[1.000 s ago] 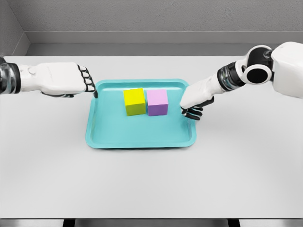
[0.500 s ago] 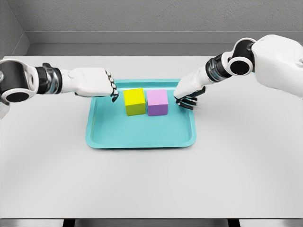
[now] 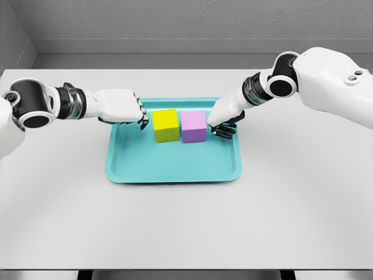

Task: Push two cubes

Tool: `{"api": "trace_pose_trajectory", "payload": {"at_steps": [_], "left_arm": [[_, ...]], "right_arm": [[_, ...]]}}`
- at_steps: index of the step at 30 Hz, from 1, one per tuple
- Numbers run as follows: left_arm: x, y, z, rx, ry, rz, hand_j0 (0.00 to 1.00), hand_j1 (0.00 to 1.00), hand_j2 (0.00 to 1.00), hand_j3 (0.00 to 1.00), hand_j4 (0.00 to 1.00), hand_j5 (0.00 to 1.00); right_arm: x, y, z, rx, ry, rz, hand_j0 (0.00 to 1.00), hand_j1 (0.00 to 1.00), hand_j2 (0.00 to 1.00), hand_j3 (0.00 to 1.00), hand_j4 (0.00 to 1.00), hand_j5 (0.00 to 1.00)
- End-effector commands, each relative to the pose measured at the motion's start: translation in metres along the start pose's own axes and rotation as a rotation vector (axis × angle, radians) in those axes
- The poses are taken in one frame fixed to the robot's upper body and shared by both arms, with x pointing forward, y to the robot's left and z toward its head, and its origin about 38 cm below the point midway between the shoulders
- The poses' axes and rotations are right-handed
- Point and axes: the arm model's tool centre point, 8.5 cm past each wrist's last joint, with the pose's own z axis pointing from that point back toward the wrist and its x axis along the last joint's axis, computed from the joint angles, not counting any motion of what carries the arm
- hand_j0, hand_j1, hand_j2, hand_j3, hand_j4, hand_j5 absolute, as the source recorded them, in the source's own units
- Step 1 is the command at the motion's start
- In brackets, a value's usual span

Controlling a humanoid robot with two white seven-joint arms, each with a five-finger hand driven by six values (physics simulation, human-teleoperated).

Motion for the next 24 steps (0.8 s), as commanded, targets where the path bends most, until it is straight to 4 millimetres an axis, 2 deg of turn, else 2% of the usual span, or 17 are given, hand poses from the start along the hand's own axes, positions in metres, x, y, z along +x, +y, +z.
{"api": "trace_pose_trajectory", "payload": {"at_steps": [1,14,22,24], "left_arm": [[-0.001,-0.001,0.000,0.000,0.002,0.008,0.55,0.55,0.55,0.55,0.55,0.55],[0.002,-0.003,-0.003,0.000,-0.007,0.014,0.56,0.56,0.56,0.56,0.56,0.56],[0.006,0.003,-0.004,0.018,-0.019,0.010,0.56,0.56,0.56,0.56,0.56,0.56],[0.011,0.009,-0.005,0.034,-0.033,-0.004,0.56,0.56,0.56,0.56,0.56,0.56]], "right_arm": [[0.000,0.000,0.000,0.001,0.001,-0.002,0.11,0.11,0.11,0.11,0.11,0.11],[0.006,-0.008,-0.008,0.000,-0.005,0.007,0.11,0.11,0.11,0.11,0.11,0.11],[0.006,-0.009,-0.009,0.000,-0.003,0.007,0.11,0.11,0.11,0.11,0.11,0.11],[0.006,-0.009,-0.009,0.000,-0.003,0.007,0.11,0.11,0.11,0.11,0.11,0.11]]}}
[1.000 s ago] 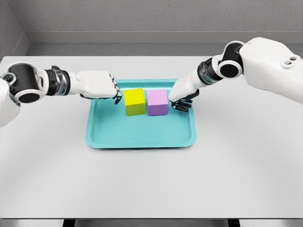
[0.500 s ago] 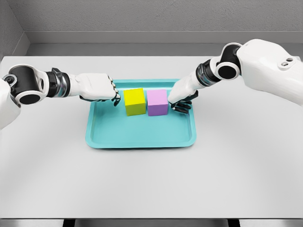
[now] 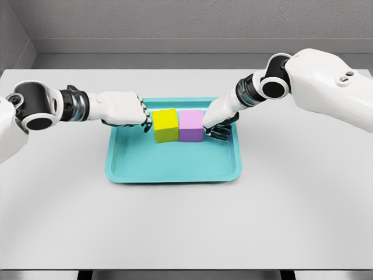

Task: Push two cubes

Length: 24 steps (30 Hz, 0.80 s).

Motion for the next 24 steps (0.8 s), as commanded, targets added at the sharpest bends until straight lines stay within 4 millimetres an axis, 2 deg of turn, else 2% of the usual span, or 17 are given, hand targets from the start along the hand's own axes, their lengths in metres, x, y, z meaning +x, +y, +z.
{"api": "trace_pose_trajectory", "payload": {"at_steps": [1,16,20,22,24], "left_arm": [[0.004,0.005,-0.001,0.018,-0.012,-0.002,0.56,0.56,0.56,0.56,0.56,0.56],[0.006,0.009,-0.001,0.033,-0.025,0.003,0.56,0.56,0.56,0.56,0.56,0.56],[0.012,0.016,0.000,0.056,-0.044,-0.005,0.56,0.56,0.56,0.56,0.56,0.56],[0.014,0.019,0.020,0.069,-0.049,-0.015,0.60,0.60,0.60,0.60,0.60,0.60],[0.010,0.014,0.040,0.061,-0.037,-0.009,0.60,0.60,0.60,0.60,0.60,0.60]], "right_arm": [[0.000,0.000,0.000,0.000,0.003,0.001,0.11,0.11,0.11,0.11,0.11,0.11],[-0.005,0.004,0.004,0.000,0.016,-0.009,0.11,0.11,0.11,0.11,0.11,0.11],[-0.020,0.005,0.008,0.012,0.107,-0.042,0.11,0.11,0.11,0.11,0.11,0.11],[-0.022,0.006,0.009,0.013,0.113,-0.046,0.11,0.11,0.11,0.11,0.11,0.11],[-0.025,0.006,0.009,0.017,0.122,-0.049,0.11,0.11,0.11,0.11,0.11,0.11]]}}
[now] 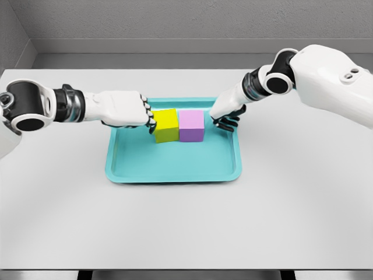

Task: Push two cubes

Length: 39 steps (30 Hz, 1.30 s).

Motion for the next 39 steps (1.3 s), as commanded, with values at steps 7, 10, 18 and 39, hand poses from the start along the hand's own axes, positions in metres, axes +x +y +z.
{"api": "trace_pose_trajectory", "payload": {"at_steps": [7,10,18,39], "left_arm": [[-0.015,-0.015,0.082,-0.035,0.073,0.058,0.87,0.87,0.87,0.87,0.87,0.87],[-0.020,-0.019,0.113,-0.045,0.111,0.085,1.00,1.00,1.00,1.00,1.00,1.00],[-0.012,-0.033,0.129,-0.079,0.116,0.102,1.00,1.00,1.00,1.00,1.00,1.00],[-0.042,-0.002,0.004,-0.099,0.106,-0.024,0.54,0.54,0.54,0.54,0.54,0.54]], "right_arm": [[0.000,-0.002,-0.012,0.033,0.023,0.002,0.11,0.11,0.11,0.11,0.11,0.11],[0.003,-0.003,-0.017,0.043,0.024,0.009,0.11,0.11,0.11,0.11,0.11,0.11],[0.002,-0.005,-0.016,0.040,0.029,0.010,0.11,0.11,0.11,0.11,0.11,0.11],[0.010,-0.013,-0.025,0.050,0.030,0.025,0.11,0.11,0.11,0.11,0.11,0.11]]}}
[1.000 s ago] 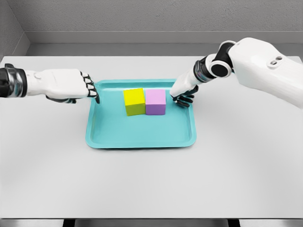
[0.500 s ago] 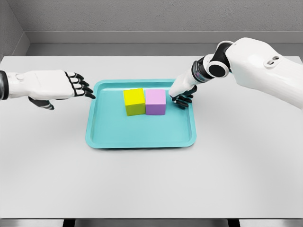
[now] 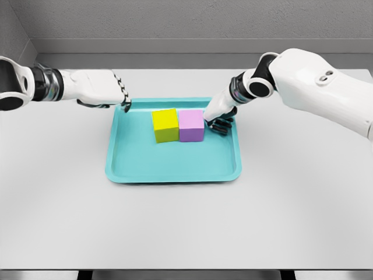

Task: Push two cubes

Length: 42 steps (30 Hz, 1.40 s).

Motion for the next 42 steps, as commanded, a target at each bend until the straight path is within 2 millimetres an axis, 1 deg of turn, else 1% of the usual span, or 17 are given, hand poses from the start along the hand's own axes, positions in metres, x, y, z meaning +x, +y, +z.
{"api": "trace_pose_trajectory", "payload": {"at_steps": [1,5,9,10,12,14,17,22,23,25,27,29,32,33,34,36,42], "left_arm": [[0.007,0.005,-0.013,0.005,-0.020,-0.007,0.54,0.54,0.54,0.54,0.54,0.54],[0.015,0.013,-0.022,0.026,-0.044,-0.017,0.54,0.54,0.54,0.54,0.54,0.54],[0.016,0.006,-0.026,0.010,-0.044,-0.010,0.54,0.54,0.54,0.54,0.54,0.54],[0.017,0.006,-0.032,0.007,-0.047,-0.005,0.54,0.54,0.54,0.54,0.54,0.54],[0.015,0.002,-0.033,-0.005,-0.038,-0.004,0.54,0.54,0.54,0.54,0.54,0.54],[0.015,0.002,-0.041,-0.006,-0.043,0.012,0.54,0.54,0.54,0.54,0.54,0.54],[0.014,-0.009,-0.043,-0.023,-0.042,0.038,0.54,0.54,0.54,0.54,0.54,0.54],[0.015,-0.011,-0.044,-0.026,-0.042,0.042,0.54,0.54,0.54,0.54,0.54,0.54],[0.013,-0.020,-0.046,-0.040,-0.039,0.063,0.54,0.54,0.54,0.54,0.54,0.54],[0.013,-0.020,-0.046,-0.042,-0.038,0.065,0.54,0.54,0.54,0.54,0.54,0.54],[0.013,-0.023,-0.047,-0.046,-0.038,0.071,0.54,0.54,0.54,0.54,0.54,0.54],[0.015,-0.021,-0.050,-0.041,-0.046,0.071,0.54,0.54,0.54,0.54,0.54,0.54],[0.014,-0.024,-0.053,-0.047,-0.045,0.082,0.54,0.54,0.54,0.54,0.54,0.54],[0.014,-0.028,-0.055,-0.054,-0.045,0.094,0.54,0.54,0.54,0.54,0.54,0.54],[0.015,-0.028,-0.055,-0.053,-0.046,0.095,0.54,0.54,0.54,0.54,0.54,0.54],[0.016,-0.028,-0.057,-0.054,-0.047,0.092,0.54,0.54,0.54,0.54,0.54,0.54],[0.015,-0.025,-0.054,-0.046,-0.047,0.089,0.54,0.54,0.54,0.54,0.54,0.54]], "right_arm": [[0.001,-0.001,-0.001,-0.001,-0.002,0.000,0.11,0.11,0.11,0.11,0.11,0.11],[0.001,-0.002,-0.001,-0.002,-0.002,0.001,0.11,0.11,0.11,0.11,0.11,0.11],[0.002,-0.002,-0.001,-0.002,-0.002,0.001,0.11,0.11,0.11,0.11,0.11,0.11],[0.002,-0.002,-0.001,-0.002,-0.004,0.003,0.11,0.11,0.11,0.11,0.11,0.11],[0.002,-0.002,-0.001,-0.002,-0.002,0.001,0.11,0.11,0.11,0.11,0.11,0.11],[0.002,-0.003,-0.001,-0.003,-0.003,0.003,0.11,0.11,0.11,0.11,0.11,0.11],[0.005,-0.005,-0.003,-0.004,-0.008,0.008,0.11,0.11,0.11,0.11,0.11,0.11],[0.005,-0.005,-0.002,-0.005,-0.008,0.010,0.11,0.11,0.11,0.11,0.11,0.11],[0.004,-0.005,-0.001,-0.004,-0.007,0.008,0.11,0.11,0.11,0.11,0.11,0.11],[0.003,-0.003,0.000,-0.003,-0.006,0.005,0.11,0.11,0.11,0.11,0.11,0.11],[0.001,-0.005,0.004,-0.009,-0.003,0.010,0.11,0.11,0.11,0.11,0.11,0.11],[-0.004,-0.002,0.009,-0.008,0.005,0.006,0.11,0.11,0.11,0.11,0.11,0.11],[-0.003,-0.003,0.013,-0.013,0.002,0.014,0.11,0.11,0.11,0.11,0.11,0.11],[-0.003,-0.001,0.013,-0.012,0.001,0.013,0.11,0.11,0.11,0.11,0.11,0.11],[-0.006,0.002,0.015,-0.011,0.004,0.008,0.11,0.11,0.11,0.11,0.11,0.11],[-0.007,0.001,0.020,-0.016,0.005,0.013,0.12,0.12,0.12,0.12,0.12,0.12],[-0.008,0.000,0.029,-0.025,0.005,0.025,0.12,0.12,0.12,0.12,0.12,0.12]]}}
